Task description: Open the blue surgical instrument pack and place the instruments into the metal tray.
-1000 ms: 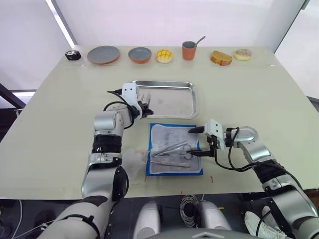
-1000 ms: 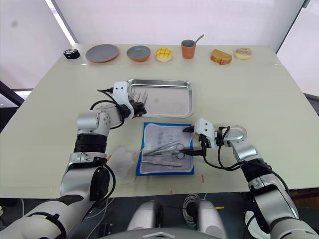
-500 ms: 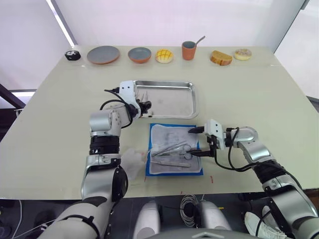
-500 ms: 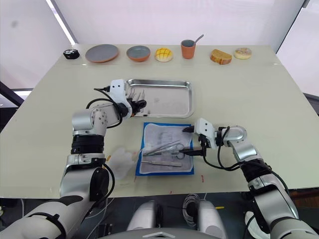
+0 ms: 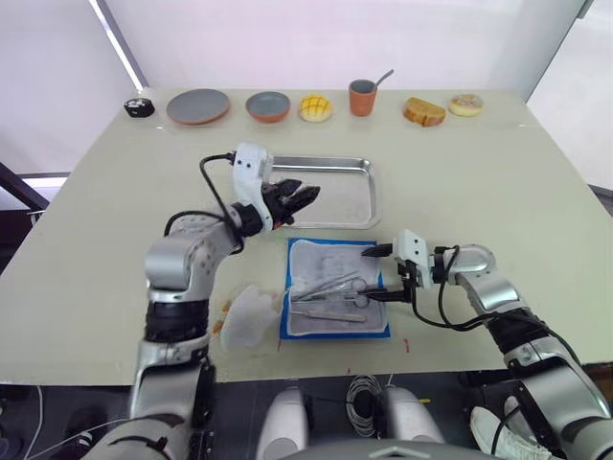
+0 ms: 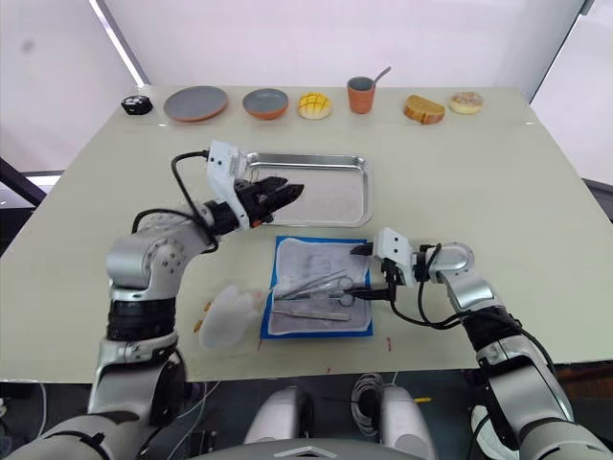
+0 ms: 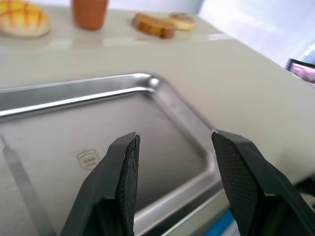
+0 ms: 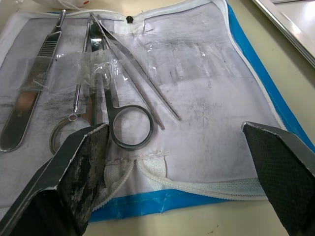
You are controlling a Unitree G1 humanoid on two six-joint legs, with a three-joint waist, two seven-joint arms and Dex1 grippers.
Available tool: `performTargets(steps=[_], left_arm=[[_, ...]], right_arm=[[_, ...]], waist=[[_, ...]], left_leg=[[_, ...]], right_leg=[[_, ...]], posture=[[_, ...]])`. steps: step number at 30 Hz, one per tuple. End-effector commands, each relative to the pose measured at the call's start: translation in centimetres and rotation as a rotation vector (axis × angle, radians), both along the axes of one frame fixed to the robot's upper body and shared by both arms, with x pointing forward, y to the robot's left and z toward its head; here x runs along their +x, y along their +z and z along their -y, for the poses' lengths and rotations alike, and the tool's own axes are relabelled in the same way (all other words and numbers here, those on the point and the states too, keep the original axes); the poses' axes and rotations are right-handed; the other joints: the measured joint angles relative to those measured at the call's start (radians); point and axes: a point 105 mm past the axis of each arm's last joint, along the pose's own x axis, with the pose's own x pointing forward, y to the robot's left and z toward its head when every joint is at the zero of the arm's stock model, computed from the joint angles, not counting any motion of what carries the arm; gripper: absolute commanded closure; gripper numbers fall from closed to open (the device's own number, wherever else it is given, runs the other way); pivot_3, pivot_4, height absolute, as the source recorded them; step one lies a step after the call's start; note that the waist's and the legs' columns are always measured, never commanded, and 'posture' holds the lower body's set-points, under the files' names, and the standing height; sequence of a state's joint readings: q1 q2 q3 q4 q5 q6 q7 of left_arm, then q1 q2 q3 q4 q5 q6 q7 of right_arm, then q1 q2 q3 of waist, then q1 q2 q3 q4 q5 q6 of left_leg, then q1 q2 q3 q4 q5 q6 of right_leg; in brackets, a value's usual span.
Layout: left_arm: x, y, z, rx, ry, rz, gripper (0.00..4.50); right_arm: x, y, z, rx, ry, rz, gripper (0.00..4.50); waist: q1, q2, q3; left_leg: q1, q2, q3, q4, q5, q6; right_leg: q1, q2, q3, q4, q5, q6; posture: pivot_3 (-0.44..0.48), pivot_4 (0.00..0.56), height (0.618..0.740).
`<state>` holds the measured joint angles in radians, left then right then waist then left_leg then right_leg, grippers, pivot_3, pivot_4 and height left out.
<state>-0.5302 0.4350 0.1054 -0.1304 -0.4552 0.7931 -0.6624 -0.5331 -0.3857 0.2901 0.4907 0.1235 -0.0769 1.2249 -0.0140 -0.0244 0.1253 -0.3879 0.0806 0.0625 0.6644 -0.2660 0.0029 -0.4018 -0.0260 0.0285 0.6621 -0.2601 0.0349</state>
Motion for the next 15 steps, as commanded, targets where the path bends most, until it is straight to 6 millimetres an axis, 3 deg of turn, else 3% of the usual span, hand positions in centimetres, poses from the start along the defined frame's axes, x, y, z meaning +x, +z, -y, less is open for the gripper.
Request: performTargets(steps=[1,5,11,14,15], left_arm=[[-2.3,1.9,0.4,-0.002,-0.182,0.090,2.05],[-5.6,0.4,-1.2,0.118,-0.373,0.102,2.05],[-8.0,-0.6,-4.5,0.142,-0.456,0.030,2.05],[-9.1,-0.7,-6.4,0.157,-0.468,-0.011,1.20],[-9.4,-0.7,-7.3,0.166,-0.463,-0.026,0.67]], right_arm=[[-1.7,-4.6,1.4,-0.128,-0.016,-0.149,0.00],[-1.7,-4.5,1.4,-0.120,-0.016,-0.145,0.00],[-1.5,-4.5,1.6,-0.118,-0.020,-0.143,0.00],[-1.5,-4.5,1.8,-0.120,-0.022,-0.142,0.00],[-1.5,-4.5,1.9,-0.121,-0.023,-0.142,0.00]], waist=[[0.002,0.000,0.000],[0.000,0.001,0.000],[0.002,0.000,0.000],[0.002,0.000,0.000],[0.002,0.000,0.000]], left_leg=[[0.000,0.000,0.000,0.000,-0.001,0.001],[0.001,0.000,0.001,-0.001,-0.002,0.004],[0.004,0.000,0.002,-0.003,-0.002,0.004],[0.004,0.000,0.003,-0.004,-0.002,0.004],[0.004,0.000,0.003,-0.004,-0.002,0.004]], right_leg=[[0.000,0.000,0.000,0.000,0.000,0.000],[0.001,0.000,0.001,0.000,0.000,0.000],[0.001,-0.001,0.001,0.000,-0.001,-0.001],[0.001,-0.001,0.002,0.000,-0.001,-0.002],[0.001,-0.001,0.002,0.000,-0.001,-0.002]], posture=[[0.000,0.150,0.740],[0.000,0.150,0.740],[0.000,0.150,0.740],[0.000,0.150,0.740],[0.000,0.150,0.740]])
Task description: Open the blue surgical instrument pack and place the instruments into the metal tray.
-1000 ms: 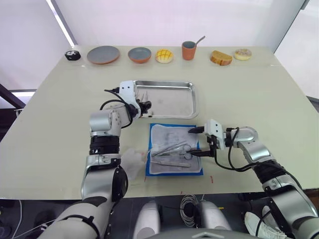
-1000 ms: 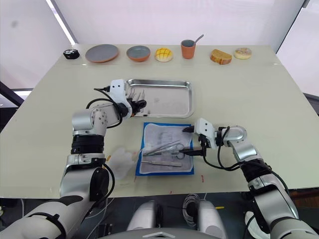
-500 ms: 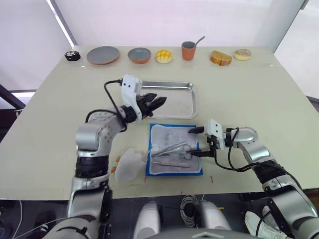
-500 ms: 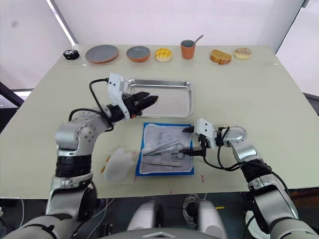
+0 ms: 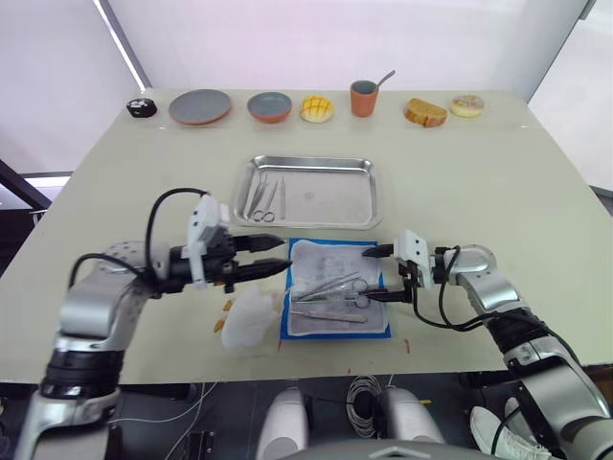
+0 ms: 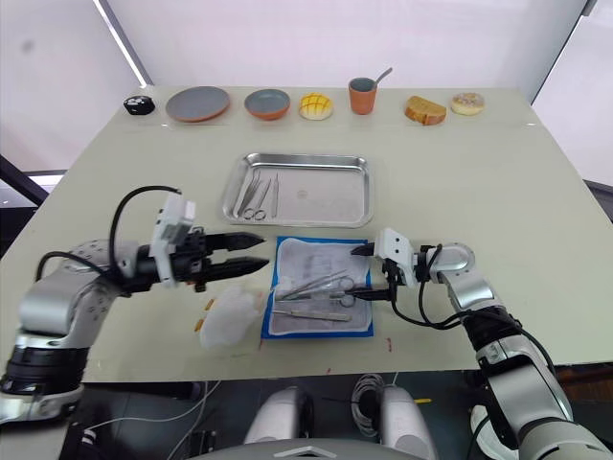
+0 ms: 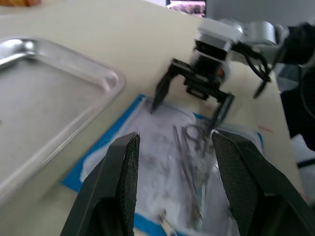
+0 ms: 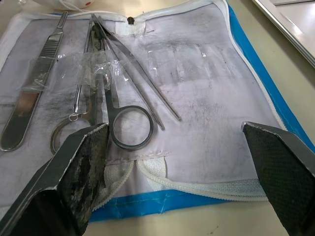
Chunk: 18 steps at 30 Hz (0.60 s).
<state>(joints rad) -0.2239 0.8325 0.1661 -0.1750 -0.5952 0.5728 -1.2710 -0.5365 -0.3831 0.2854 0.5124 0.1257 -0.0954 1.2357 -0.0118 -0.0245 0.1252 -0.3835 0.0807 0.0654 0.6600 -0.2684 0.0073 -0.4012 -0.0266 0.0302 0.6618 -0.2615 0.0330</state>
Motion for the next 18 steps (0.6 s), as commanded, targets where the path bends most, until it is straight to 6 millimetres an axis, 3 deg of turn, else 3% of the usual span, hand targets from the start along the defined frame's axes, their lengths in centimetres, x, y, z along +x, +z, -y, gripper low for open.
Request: performTargets(steps=[1,5,9,18], left_arm=[[-1.0,1.2,-2.4,0.008,-0.002,0.011,0.19],[-1.6,0.7,-4.8,0.064,0.027,-0.023,0.04],[-1.7,0.5,-5.7,0.081,0.040,-0.038,0.04],[-1.2,-1.7,-0.2,0.171,0.021,-0.015,0.04]], right_arm=[[-1.5,-4.4,1.9,-0.129,-0.028,-0.140,0.00],[-1.5,-4.3,2.3,-0.129,-0.034,-0.141,0.00],[-1.5,-4.3,2.7,-0.129,-0.038,-0.145,0.00],[-1.4,-4.2,2.7,-0.129,-0.043,-0.145,0.00]], waist=[[0.000,0.000,0.000],[0.004,0.000,0.000],[0.007,0.000,0.000],[0.012,-0.001,0.000]], left_leg=[[0.000,0.000,0.000,0.000,0.000,0.000],[0.000,0.000,0.001,0.000,0.000,0.000],[0.000,0.000,0.002,-0.001,0.000,0.000],[0.000,0.000,0.003,-0.001,0.000,0.000]], right_leg=[[0.000,0.000,0.000,0.000,0.000,0.000],[0.000,-0.001,0.000,0.000,-0.002,-0.003],[0.000,-0.002,-0.001,0.000,-0.002,-0.004],[0.000,-0.002,0.000,0.000,-0.002,-0.003]], posture=[[0.000,0.150,0.740],[0.000,0.150,0.740],[0.000,0.150,0.740],[0.000,0.150,0.740]])
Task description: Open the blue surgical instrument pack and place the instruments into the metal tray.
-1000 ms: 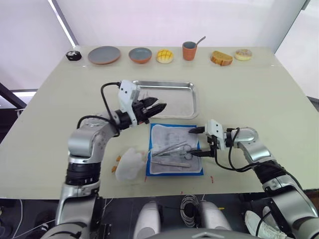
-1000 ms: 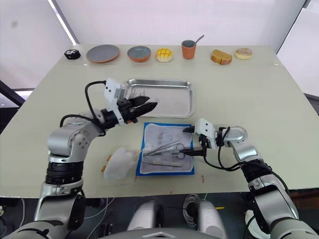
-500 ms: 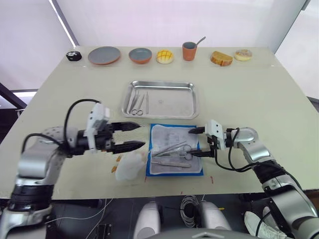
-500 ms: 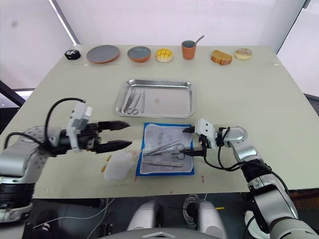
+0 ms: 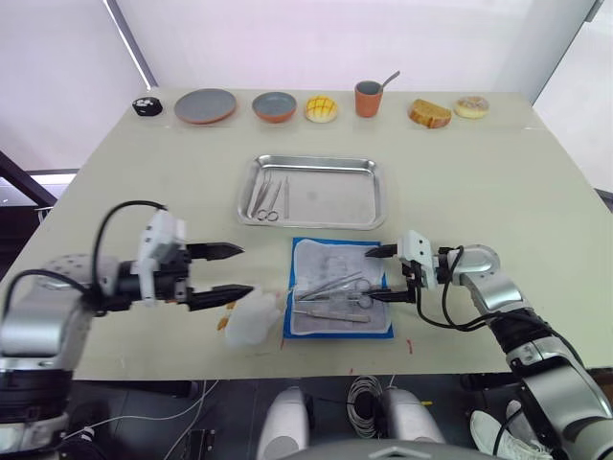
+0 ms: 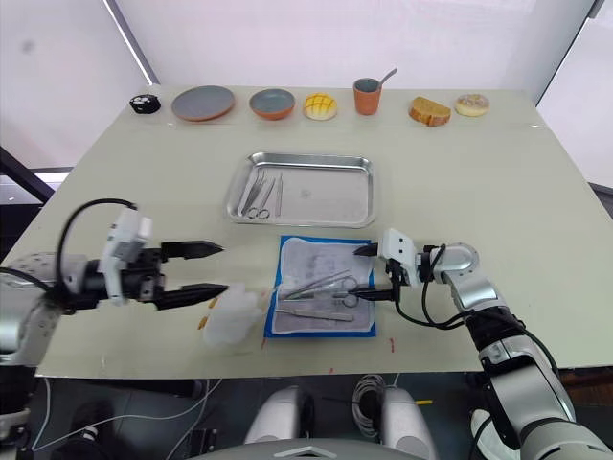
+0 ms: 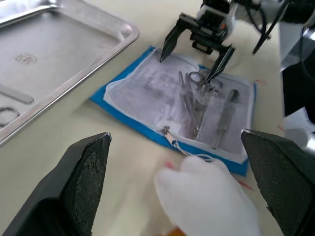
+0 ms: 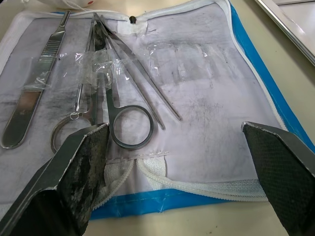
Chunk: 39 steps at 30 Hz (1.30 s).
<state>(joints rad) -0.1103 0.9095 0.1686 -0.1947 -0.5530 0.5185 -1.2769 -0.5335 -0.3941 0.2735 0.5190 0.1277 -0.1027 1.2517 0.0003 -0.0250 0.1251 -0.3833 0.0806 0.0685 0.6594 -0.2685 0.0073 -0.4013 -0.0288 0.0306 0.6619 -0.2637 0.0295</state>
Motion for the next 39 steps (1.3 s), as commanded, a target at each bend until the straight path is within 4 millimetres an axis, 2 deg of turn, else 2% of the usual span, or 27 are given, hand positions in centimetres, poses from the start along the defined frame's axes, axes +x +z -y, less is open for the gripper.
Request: performTargets(steps=[1,4,7,8,9,11,20,28,39], left_arm=[[0.5,0.0,2.0,0.070,0.005,0.020,0.04],[1.1,-0.3,3.9,0.090,-0.025,0.023,0.04],[1.5,-0.7,4.8,0.093,-0.043,0.005,0.04],[1.6,-0.7,5.1,0.093,-0.048,0.006,0.53],[1.8,-0.9,5.4,0.102,-0.056,0.013,0.78],[2.1,-1.2,5.9,0.125,-0.072,0.028,1.59],[3.1,-3.2,7.7,0.192,-0.134,0.064,1.59],[4.0,-5.0,7.6,0.231,-0.138,0.079,1.59],[5.4,-4.5,7.3,0.236,-0.138,0.114,1.59]], right_arm=[[-1.4,-4.2,2.1,-0.125,-0.044,-0.142,0.00],[-1.4,-4.2,2.0,-0.121,-0.049,-0.141,0.00],[-1.4,-4.3,1.9,-0.118,-0.053,-0.140,0.00],[-1.4,-4.3,1.8,-0.118,-0.055,-0.140,0.00],[-1.4,-4.3,1.8,-0.118,-0.056,-0.140,0.00],[-1.4,-4.3,1.7,-0.117,-0.058,-0.139,0.00],[-1.4,-4.2,1.6,-0.112,-0.069,-0.134,0.00],[-1.3,-4.1,1.6,-0.110,-0.076,-0.132,0.00],[-1.4,-4.1,1.9,-0.117,-0.077,-0.132,0.00]], waist=[[0.001,0.000,0.000],[0.005,0.000,0.000],[0.004,0.000,0.000],[0.004,0.000,0.000],[0.004,0.000,0.000],[0.005,0.000,0.000],[0.005,0.000,0.000],[0.005,0.000,0.000],[0.005,0.000,0.000]], left_leg=[[0.000,0.000,0.000,0.000,0.000,0.000],[0.000,0.000,0.000,0.000,0.000,0.000],[0.000,0.000,0.001,0.000,0.000,0.000],[0.000,0.000,0.001,0.000,0.000,0.000],[0.001,0.000,0.001,0.000,0.000,0.000],[0.001,0.000,0.001,0.000,0.000,0.000],[0.001,0.000,0.002,0.000,0.000,0.000],[0.001,0.000,0.002,0.000,0.000,0.000],[0.002,0.000,0.002,0.000,0.000,0.000]], right_leg=[[0.000,0.000,0.000,0.000,0.000,0.000],[0.000,0.000,0.000,0.000,0.000,0.000],[0.000,0.001,0.001,0.000,0.000,0.001],[0.000,0.001,0.002,0.000,0.002,0.003],[0.000,0.001,0.002,0.000,0.002,0.003],[0.000,0.001,0.002,0.000,0.002,0.003],[0.000,0.002,0.004,0.000,0.002,0.003],[0.000,0.002,0.004,0.000,0.002,0.003],[0.000,0.002,0.005,0.000,0.002,0.004]], posture=[[0.000,0.150,0.740],[0.000,0.150,0.740],[0.000,0.150,0.740],[0.000,0.150,0.740],[0.000,0.150,0.740],[0.000,0.150,0.740],[0.000,0.150,0.740],[0.000,0.150,0.740],[0.000,0.150,0.740]])
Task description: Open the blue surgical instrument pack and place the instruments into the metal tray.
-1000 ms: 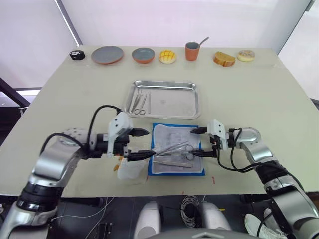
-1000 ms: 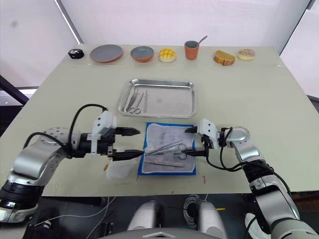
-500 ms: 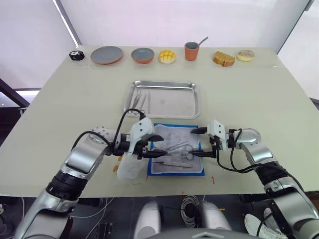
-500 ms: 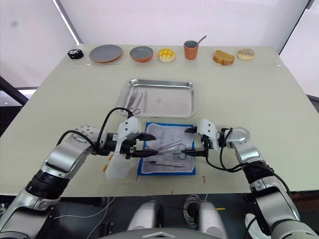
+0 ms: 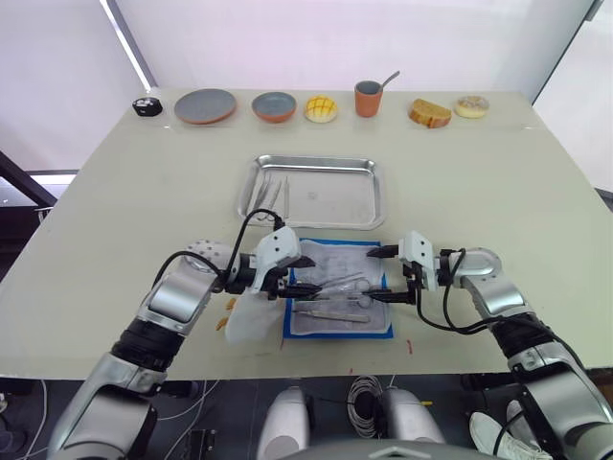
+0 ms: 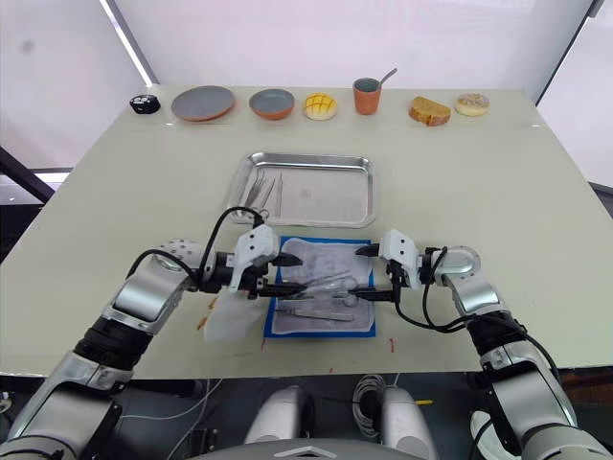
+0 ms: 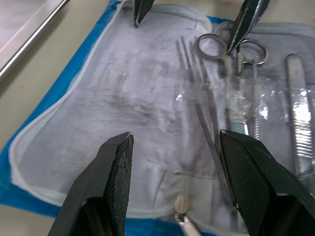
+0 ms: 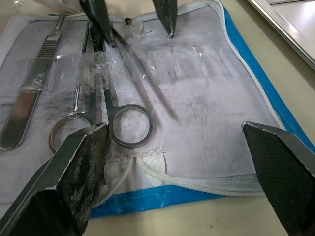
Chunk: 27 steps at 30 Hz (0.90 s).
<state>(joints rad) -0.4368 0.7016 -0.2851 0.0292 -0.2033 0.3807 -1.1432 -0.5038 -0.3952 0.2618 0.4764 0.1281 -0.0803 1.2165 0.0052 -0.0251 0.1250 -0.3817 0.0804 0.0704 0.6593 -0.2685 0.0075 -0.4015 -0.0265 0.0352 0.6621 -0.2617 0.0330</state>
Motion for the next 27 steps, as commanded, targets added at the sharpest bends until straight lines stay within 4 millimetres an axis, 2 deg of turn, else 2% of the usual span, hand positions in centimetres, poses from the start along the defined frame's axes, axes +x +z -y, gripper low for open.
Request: performTargets(steps=[1,12,13,16,18,19,21,27], left_arm=[[0.3,0.8,0.1,0.008,-0.020,0.044,1.59],[0.2,-0.4,2.1,0.053,-0.093,0.065,1.59],[0.2,-0.6,2.3,0.062,-0.099,0.058,2.02],[0.1,-1.4,2.2,0.105,-0.098,0.031,2.49],[0.1,-1.5,2.1,0.121,-0.106,0.021,3.67],[0.1,-1.5,2.2,0.123,-0.113,0.021,3.78],[0.3,-1.3,2.2,0.125,-0.119,0.022,4.48],[0.4,-0.8,2.0,0.139,-0.148,0.012,4.48]], right_arm=[[-1.4,-4.1,1.8,-0.126,-0.038,-0.138,0.00],[-1.4,-4.1,1.8,-0.128,-0.038,-0.137,0.00],[-1.4,-4.1,1.8,-0.128,-0.040,-0.137,0.00],[-1.4,-4.1,1.7,-0.128,-0.041,-0.138,0.00],[-1.5,-4.1,1.7,-0.128,-0.041,-0.139,0.00],[-1.5,-4.1,1.7,-0.128,-0.040,-0.140,0.00],[-1.6,-4.2,1.6,-0.129,-0.040,-0.141,0.00],[-1.8,-4.5,1.3,-0.145,-0.031,-0.147,0.00]], waist=[[0.000,0.000,0.000],[0.002,0.000,0.000],[0.002,0.000,0.000],[0.004,0.000,-0.001],[0.004,0.000,-0.001],[0.004,0.000,-0.001],[0.005,0.001,-0.001],[0.005,0.001,-0.002]], left_leg=[[0.000,0.000,0.000,0.000,0.000,0.000],[0.000,0.000,0.000,0.000,0.000,0.000],[0.000,0.000,0.000,0.000,0.000,0.000],[0.000,0.000,0.000,0.000,0.000,0.000],[0.000,0.000,0.000,0.000,0.000,0.000],[0.000,0.000,0.001,0.000,0.000,0.000],[0.000,0.000,0.001,0.000,0.000,0.000],[0.001,0.000,0.001,0.000,0.000,0.000]], right_leg=[[0.000,0.000,0.000,0.000,0.000,0.000],[0.000,0.000,0.000,0.000,0.000,0.000],[0.000,0.000,0.001,0.000,0.000,0.000],[0.000,0.000,0.001,0.000,0.000,0.000],[0.000,0.000,0.001,0.000,0.000,0.000],[0.000,0.000,0.001,0.000,0.000,0.000],[0.000,0.000,0.002,0.000,0.000,0.000],[0.000,0.001,0.002,0.000,0.000,0.000]], posture=[[0.000,0.150,0.740],[0.000,0.150,0.740],[0.000,0.150,0.740],[0.000,0.150,0.740],[0.000,0.150,0.740],[0.000,0.150,0.740],[0.000,0.150,0.740],[0.000,0.150,0.740]])
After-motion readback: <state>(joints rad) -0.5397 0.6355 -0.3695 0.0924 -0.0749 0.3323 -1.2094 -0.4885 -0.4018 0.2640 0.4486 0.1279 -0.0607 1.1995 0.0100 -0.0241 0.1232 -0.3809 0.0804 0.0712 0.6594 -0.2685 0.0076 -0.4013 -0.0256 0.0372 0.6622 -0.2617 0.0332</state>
